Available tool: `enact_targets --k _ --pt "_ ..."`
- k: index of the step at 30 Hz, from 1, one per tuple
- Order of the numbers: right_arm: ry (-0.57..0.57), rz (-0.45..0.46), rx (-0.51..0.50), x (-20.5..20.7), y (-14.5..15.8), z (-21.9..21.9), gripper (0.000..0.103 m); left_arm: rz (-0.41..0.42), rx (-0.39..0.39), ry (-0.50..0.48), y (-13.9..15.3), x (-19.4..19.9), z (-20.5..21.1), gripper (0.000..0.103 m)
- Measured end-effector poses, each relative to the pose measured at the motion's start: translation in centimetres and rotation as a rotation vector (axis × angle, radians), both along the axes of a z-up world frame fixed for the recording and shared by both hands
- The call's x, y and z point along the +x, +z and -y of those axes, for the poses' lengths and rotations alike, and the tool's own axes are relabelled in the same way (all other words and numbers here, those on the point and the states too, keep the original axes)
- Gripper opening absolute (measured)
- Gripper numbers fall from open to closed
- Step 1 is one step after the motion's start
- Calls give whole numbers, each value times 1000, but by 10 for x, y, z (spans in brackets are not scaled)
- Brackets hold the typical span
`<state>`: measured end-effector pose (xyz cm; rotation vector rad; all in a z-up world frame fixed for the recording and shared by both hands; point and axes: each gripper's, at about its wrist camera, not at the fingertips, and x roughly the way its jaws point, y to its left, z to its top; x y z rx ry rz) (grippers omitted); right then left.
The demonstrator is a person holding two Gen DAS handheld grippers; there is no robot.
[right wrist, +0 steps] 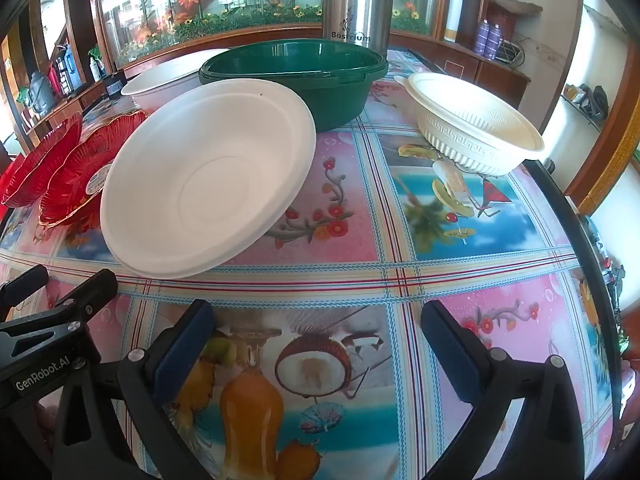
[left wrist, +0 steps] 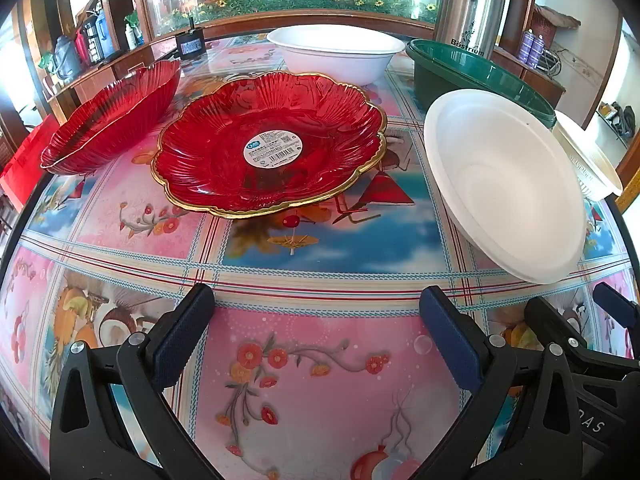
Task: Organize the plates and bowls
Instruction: 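Move both grippers toward the red plates on the table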
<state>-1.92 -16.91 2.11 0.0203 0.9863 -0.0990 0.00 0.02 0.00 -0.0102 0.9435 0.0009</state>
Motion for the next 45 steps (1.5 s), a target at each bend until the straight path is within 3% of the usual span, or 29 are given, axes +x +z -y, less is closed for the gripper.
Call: enact_targets --k 8,24,29,35,39,45 --pt "-9 2 4 -3 1 -2 103 0 2 -2 0 0 0 103" --pt "22 -17 8 -5 2 -4 103 -15 3 -118 2 -21 -9 103" --pt "52 -27 60 -14 4 -6 103 -21 1 -152 2 -26 -13 103" --pt "42 3 141 -29 17 -4 103 -21 -9 -166 3 -32 -18 103" --pt "77 27 90 -37 29 -18 103 -28 -22 -172 4 -33 -23 103" --pt "121 49 102 -37 40 -33 103 -43 -7 -192 3 -33 -28 103"
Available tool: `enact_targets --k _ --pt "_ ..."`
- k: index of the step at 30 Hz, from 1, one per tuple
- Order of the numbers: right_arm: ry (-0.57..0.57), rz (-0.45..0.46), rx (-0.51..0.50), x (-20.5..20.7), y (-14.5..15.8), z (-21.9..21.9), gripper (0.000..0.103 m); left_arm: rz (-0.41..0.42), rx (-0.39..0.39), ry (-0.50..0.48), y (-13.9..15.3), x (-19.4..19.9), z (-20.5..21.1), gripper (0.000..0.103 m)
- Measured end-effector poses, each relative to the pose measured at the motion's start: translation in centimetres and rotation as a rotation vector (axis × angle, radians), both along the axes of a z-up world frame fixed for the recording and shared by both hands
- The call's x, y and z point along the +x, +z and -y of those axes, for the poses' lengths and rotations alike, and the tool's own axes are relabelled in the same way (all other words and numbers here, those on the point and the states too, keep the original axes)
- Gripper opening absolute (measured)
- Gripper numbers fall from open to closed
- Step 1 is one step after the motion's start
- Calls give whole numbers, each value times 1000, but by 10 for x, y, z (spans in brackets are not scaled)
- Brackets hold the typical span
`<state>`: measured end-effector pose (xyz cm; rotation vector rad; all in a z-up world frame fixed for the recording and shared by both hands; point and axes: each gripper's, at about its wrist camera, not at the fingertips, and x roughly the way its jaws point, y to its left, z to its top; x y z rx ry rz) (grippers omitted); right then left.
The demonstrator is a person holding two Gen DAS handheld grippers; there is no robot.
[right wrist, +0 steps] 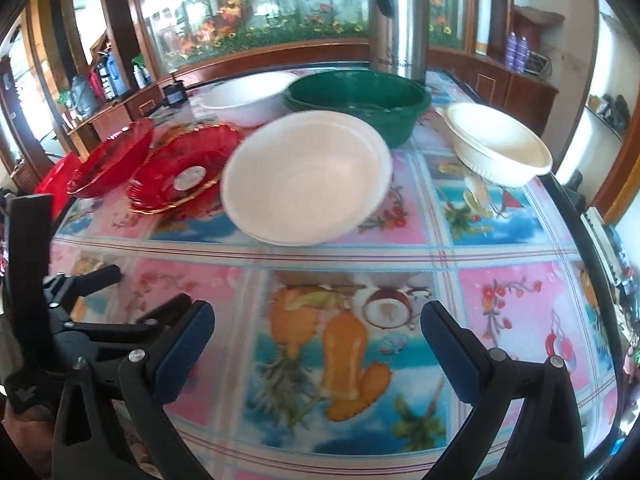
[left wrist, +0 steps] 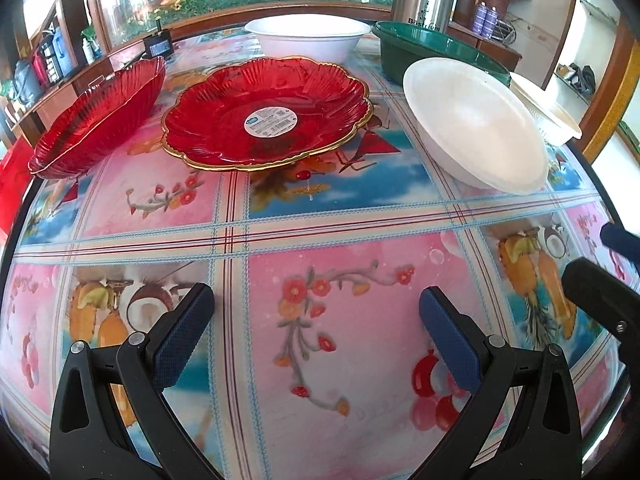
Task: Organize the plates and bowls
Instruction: 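Move both grippers toward the red plates on the table, then grasp the rim of the large red 'THE WEDDING' plate with the left gripper and lift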
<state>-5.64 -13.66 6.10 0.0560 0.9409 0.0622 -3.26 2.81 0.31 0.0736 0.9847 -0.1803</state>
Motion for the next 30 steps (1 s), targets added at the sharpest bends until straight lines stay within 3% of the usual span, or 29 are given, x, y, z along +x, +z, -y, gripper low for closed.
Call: enact_targets --k 4,12,21,24,30 --pt "21 14 -5 2 6 -11 103 -11 12 -15 0 -1 -1 103" --pt "81 43 -23 5 18 -38 103 -16 -14 72 4 -3 -31 103" --pt "165 49 -17 23 23 -71 103 34 -1 150 21 -3 -74 103" --pt "203 50 -6 34 26 -88 103 49 9 169 31 3 -93 103" --pt "294 77 -36 75 46 -134 103 84 30 302 57 26 -154 103"
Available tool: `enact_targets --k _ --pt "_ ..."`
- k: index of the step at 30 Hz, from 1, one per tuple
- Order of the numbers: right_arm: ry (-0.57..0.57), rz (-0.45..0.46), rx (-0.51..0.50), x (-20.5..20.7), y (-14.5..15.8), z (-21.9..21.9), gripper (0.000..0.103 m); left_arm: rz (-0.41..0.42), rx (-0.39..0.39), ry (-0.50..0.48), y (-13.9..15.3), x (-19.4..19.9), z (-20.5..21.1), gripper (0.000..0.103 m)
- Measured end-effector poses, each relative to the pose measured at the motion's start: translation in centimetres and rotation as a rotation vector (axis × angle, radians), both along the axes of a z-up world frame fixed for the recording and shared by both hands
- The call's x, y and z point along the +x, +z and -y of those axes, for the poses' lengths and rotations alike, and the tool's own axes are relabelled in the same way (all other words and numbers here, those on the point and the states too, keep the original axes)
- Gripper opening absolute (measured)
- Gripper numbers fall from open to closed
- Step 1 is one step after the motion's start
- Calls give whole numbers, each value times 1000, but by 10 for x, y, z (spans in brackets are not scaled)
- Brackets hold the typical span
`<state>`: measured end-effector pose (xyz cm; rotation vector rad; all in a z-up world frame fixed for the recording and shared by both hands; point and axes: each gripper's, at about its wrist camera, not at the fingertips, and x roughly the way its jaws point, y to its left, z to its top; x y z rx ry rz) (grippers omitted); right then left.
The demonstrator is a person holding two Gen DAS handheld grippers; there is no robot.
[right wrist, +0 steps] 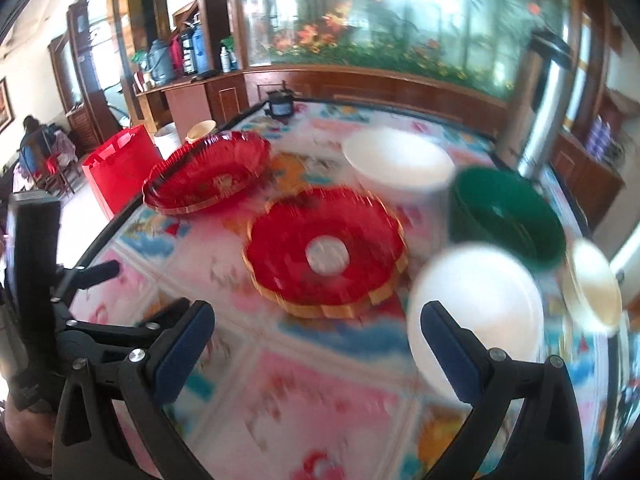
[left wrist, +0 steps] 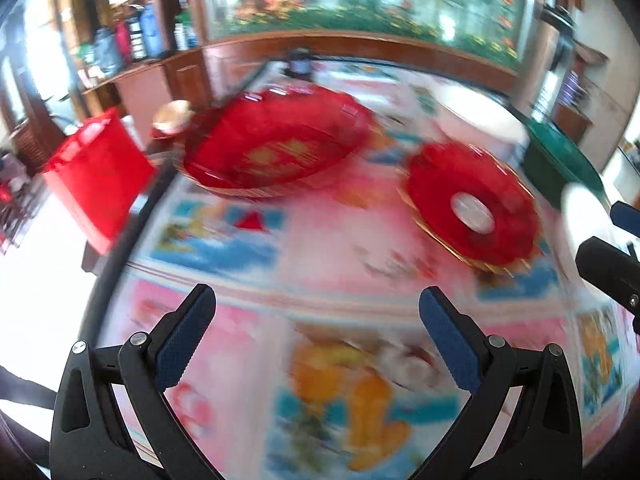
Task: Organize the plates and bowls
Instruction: 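Grasp the rim of the large red 'THE WEDDING' plate with the left gripper and lift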
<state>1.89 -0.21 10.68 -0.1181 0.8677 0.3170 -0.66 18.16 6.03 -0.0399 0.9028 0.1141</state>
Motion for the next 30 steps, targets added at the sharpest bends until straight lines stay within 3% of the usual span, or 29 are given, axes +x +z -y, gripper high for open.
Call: enact_targets --k 4,12,17,23,26,28,30 --pt "47 -6 8 31 1 -29 103 10 13 50 8 15 -32 103" --pt "115 -28 5 79 -5 -74 102 20 -47 120 20 56 -87 103" --pt "119 -62 -10 120 -13 -93 101 -46 -68 146 15 94 -109 103" --pt "99 -134 13 159 -28 -99 90 -80 -101 143 6 122 -118 100" --pt "105 -170 18 169 -37 -100 82 -110 -132 148 -1 134 -122 81" --pt "104 -181 9 175 -42 -103 76 -132 -144 162 -5 140 -125 55" --pt "107 -198 13 181 -48 -103 71 -155 -149 163 -11 144 -127 46"
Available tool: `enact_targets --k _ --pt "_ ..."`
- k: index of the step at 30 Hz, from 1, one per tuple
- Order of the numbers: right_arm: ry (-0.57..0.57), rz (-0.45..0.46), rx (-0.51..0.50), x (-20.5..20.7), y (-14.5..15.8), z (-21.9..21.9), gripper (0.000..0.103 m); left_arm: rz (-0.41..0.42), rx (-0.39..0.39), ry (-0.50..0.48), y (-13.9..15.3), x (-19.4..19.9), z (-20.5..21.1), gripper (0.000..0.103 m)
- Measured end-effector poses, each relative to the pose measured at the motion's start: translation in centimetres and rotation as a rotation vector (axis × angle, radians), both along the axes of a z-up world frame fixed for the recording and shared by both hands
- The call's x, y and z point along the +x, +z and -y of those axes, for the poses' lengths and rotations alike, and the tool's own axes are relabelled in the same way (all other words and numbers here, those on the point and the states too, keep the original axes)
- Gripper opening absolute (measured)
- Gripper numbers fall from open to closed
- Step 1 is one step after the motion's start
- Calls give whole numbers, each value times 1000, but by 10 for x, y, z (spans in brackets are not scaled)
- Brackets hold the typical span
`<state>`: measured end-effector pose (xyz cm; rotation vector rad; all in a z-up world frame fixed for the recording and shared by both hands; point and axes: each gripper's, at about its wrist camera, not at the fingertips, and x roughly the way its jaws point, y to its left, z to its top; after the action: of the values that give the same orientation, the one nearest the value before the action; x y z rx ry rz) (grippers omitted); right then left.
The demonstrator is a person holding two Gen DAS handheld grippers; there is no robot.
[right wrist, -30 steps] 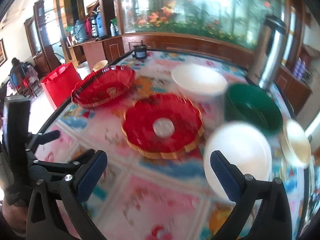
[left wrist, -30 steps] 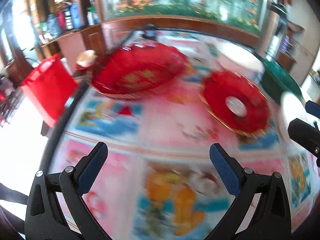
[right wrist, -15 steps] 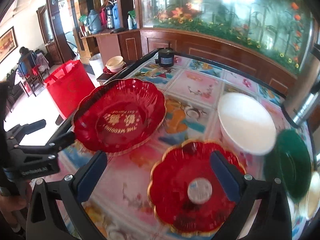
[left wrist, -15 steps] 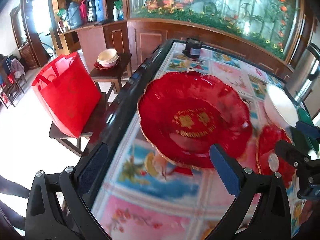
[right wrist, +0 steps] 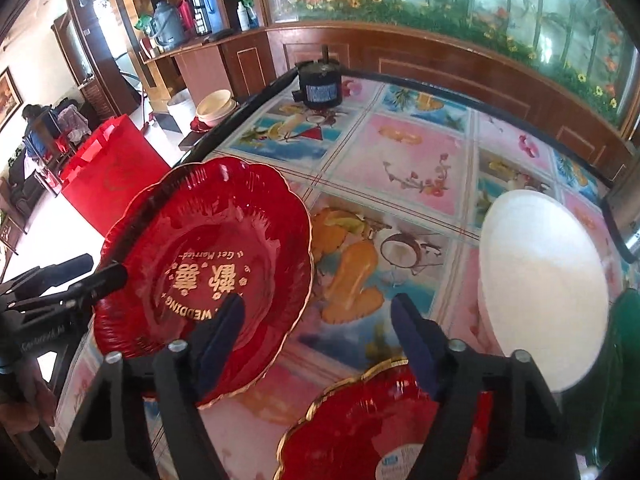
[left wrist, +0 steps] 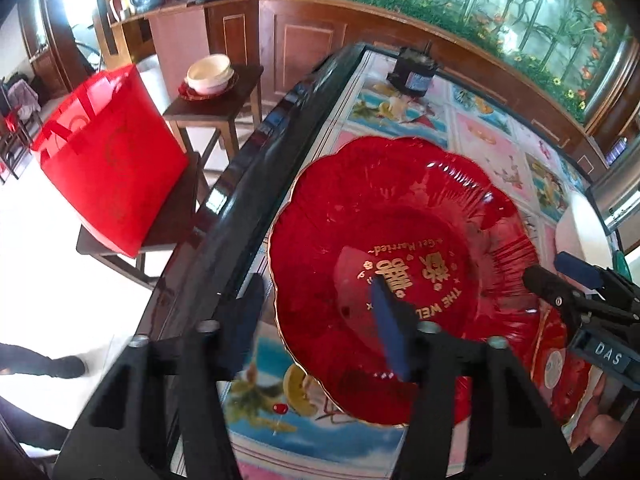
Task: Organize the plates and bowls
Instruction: 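Grasp the rim of the large red 'THE WEDDING' plate with the left gripper and lift, then hold the wedding plate in the left gripper while the right gripper approaches the small sticker plate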
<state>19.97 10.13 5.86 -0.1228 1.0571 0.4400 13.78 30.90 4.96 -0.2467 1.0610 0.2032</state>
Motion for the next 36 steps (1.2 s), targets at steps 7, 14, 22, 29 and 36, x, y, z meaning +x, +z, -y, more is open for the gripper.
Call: enact_targets --k 7,14,22,29,36 --pt "2 -38 61 14 -10 0 19 -15 -30 20 -10 5 -14 11" --pt "48 14 -5 0 -9 -11 20 -1 3 20 -9 2 -11 11" --pt "63 45 -2 -20 1 -8 20 25 -13 16 2 -22 -10 11" --pt "74 91 -8 -55 14 -6 23 66 -9 -4 19 -59 -6 11" --pt "85 143 4 -103 30 2 23 116 -8 -36 36 -109 -1 11"
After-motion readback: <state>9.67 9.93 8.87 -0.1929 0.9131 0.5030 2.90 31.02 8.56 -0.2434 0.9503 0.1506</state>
